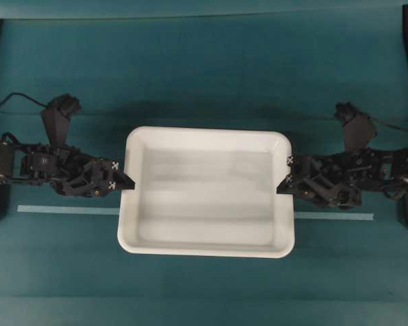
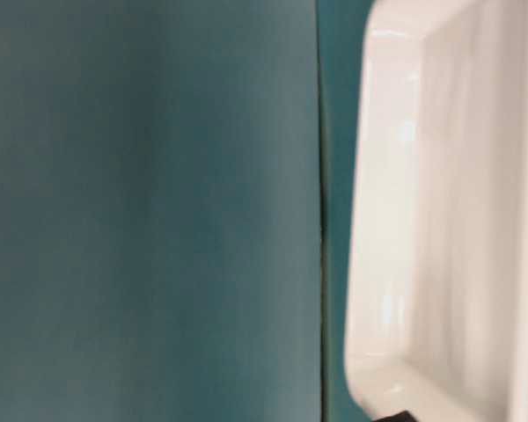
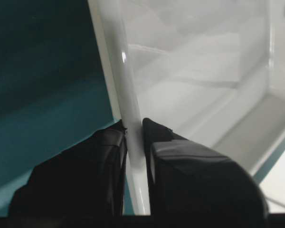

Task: Lift the white case with both hands.
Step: 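Close both grippers on the tray rims and begin lifting, then raise the gripped tray upward with both grippers and hold it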

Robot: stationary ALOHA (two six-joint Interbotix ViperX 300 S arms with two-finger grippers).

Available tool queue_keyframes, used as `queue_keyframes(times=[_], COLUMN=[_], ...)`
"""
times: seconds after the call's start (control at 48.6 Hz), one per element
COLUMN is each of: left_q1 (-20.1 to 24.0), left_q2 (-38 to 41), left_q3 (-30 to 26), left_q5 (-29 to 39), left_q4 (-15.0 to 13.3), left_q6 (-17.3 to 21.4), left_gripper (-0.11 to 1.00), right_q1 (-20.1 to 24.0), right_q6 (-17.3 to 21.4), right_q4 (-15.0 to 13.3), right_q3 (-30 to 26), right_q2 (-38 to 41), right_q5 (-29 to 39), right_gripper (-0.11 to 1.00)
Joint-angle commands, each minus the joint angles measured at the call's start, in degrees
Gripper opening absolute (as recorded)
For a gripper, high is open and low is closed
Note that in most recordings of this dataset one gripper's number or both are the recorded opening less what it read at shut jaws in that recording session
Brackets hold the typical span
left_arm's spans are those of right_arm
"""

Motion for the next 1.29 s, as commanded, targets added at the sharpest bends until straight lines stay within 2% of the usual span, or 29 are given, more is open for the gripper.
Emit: queue_keyframes(times=[0.0, 0.123, 0.37, 0.617, 0.987, 1.131, 1.274], left_q1=[-0.4, -0.4, -0.4, -0.4, -0.4, -0.3, 0.4], left_q2=[-2.9, -6.9, -13.7, -17.1, -18.6, -18.7, -18.8], left_q3=[-3.6, -5.6, -8.6, -14.5, -27.2, -30.9, -33.9], left_q5=[5.3, 10.8, 17.1, 24.2, 41.2, 44.4, 45.0], left_q4=[0.1, 0.2, 0.1, 0.3, 0.9, 1.0, 1.0], left_q6=[-0.1, -0.1, -0.5, -1.1, -1.1, -1.1, -1.1], left_gripper=[0.09, 0.09, 0.09, 0.09, 0.09, 0.09, 0.09], right_q1=[-1.1, -2.1, -3.4, -5.4, -10.2, -11.2, -11.1], right_q6=[0.1, 0.1, 0.2, 0.4, 0.6, 1.6, 4.7], right_q4=[0.0, -0.1, -0.9, -1.3, -5.7, -7.6, -11.4], right_q3=[-2.3, -4.0, -9.8, -14.7, -26.1, -30.9, -35.8], right_q2=[-2.7, -7.5, -15.7, -19.2, -19.9, -19.9, -20.2], right_q5=[2.4, 6.8, 15.2, 23.0, 38.2, 42.6, 47.4], right_gripper=[0.12, 0.12, 0.12, 0.12, 0.12, 0.12, 0.12])
